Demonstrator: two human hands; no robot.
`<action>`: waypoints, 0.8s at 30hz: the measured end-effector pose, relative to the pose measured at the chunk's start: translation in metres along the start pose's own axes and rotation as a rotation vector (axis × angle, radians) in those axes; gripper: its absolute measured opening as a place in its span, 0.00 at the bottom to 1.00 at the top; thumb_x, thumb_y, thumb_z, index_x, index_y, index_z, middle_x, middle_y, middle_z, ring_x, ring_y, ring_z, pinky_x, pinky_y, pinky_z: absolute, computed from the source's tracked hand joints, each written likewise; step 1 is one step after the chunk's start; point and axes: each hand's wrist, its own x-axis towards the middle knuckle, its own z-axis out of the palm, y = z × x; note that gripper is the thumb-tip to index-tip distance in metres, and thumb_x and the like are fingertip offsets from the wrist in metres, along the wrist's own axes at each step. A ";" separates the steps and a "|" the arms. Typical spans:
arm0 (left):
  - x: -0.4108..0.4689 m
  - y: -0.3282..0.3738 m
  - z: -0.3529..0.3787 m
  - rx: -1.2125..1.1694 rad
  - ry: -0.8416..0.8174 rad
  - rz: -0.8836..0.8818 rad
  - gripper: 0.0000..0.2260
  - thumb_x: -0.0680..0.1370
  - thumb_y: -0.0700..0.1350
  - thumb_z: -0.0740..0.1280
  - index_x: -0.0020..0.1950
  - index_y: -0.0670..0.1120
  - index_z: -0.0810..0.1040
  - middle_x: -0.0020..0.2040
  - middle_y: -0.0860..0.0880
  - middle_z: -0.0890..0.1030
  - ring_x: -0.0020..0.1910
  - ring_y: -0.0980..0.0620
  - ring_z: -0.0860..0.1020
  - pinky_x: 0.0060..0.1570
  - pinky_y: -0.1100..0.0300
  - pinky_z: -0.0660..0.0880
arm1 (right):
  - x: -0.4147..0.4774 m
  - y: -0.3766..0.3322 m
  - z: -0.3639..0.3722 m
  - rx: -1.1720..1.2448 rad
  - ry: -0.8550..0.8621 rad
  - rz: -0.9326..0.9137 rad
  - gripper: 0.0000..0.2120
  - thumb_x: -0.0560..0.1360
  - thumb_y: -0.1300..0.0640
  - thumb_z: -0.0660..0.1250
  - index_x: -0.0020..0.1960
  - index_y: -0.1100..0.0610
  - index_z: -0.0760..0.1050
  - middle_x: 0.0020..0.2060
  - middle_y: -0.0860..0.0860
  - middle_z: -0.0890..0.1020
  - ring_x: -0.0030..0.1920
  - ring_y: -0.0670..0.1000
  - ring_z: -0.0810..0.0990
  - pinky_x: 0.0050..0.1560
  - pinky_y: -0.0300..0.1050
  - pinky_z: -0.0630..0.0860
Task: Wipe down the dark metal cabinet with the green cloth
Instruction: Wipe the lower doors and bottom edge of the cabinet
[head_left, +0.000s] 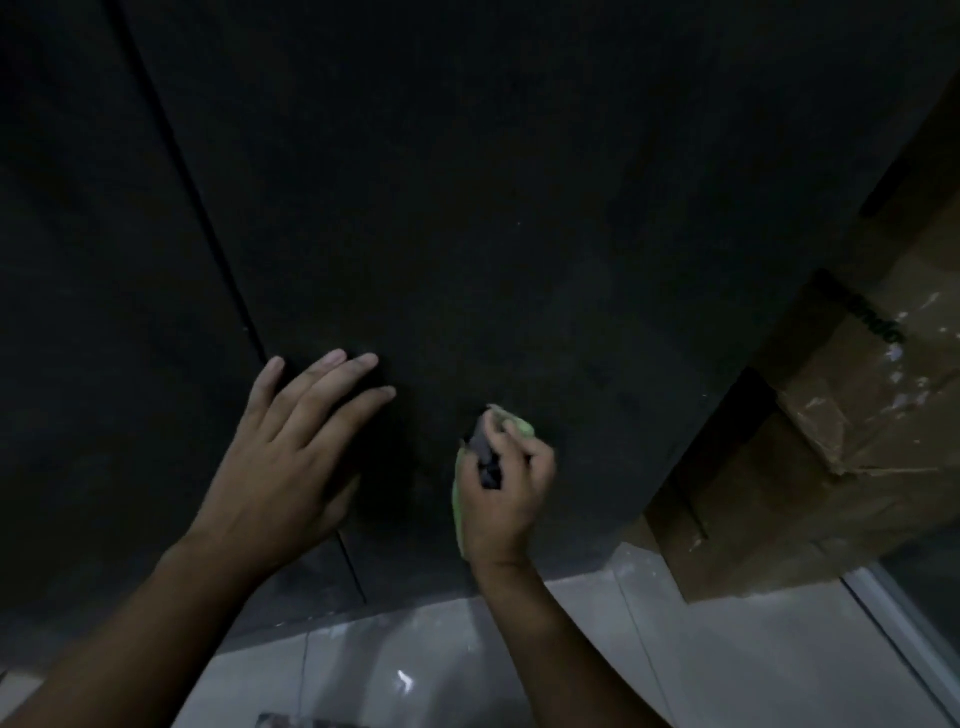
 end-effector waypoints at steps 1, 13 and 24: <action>-0.002 -0.004 0.001 -0.004 -0.011 0.007 0.30 0.69 0.48 0.61 0.72 0.47 0.68 0.75 0.44 0.64 0.75 0.43 0.62 0.75 0.43 0.51 | -0.007 -0.003 0.002 -0.081 -0.118 -0.141 0.16 0.71 0.58 0.69 0.59 0.53 0.82 0.54 0.49 0.71 0.52 0.51 0.73 0.60 0.27 0.66; -0.009 -0.004 0.014 0.019 -0.007 -0.040 0.40 0.63 0.46 0.77 0.74 0.48 0.66 0.77 0.44 0.61 0.77 0.45 0.56 0.74 0.37 0.46 | 0.076 0.047 -0.056 -0.186 0.236 0.033 0.15 0.77 0.60 0.65 0.62 0.64 0.77 0.56 0.64 0.78 0.58 0.57 0.75 0.65 0.36 0.68; -0.006 -0.007 0.026 0.054 0.098 -0.034 0.30 0.70 0.50 0.59 0.73 0.48 0.65 0.74 0.44 0.64 0.75 0.44 0.60 0.72 0.35 0.50 | 0.094 0.009 -0.025 0.143 0.408 0.077 0.11 0.74 0.62 0.70 0.56 0.55 0.79 0.52 0.52 0.72 0.52 0.62 0.81 0.53 0.46 0.81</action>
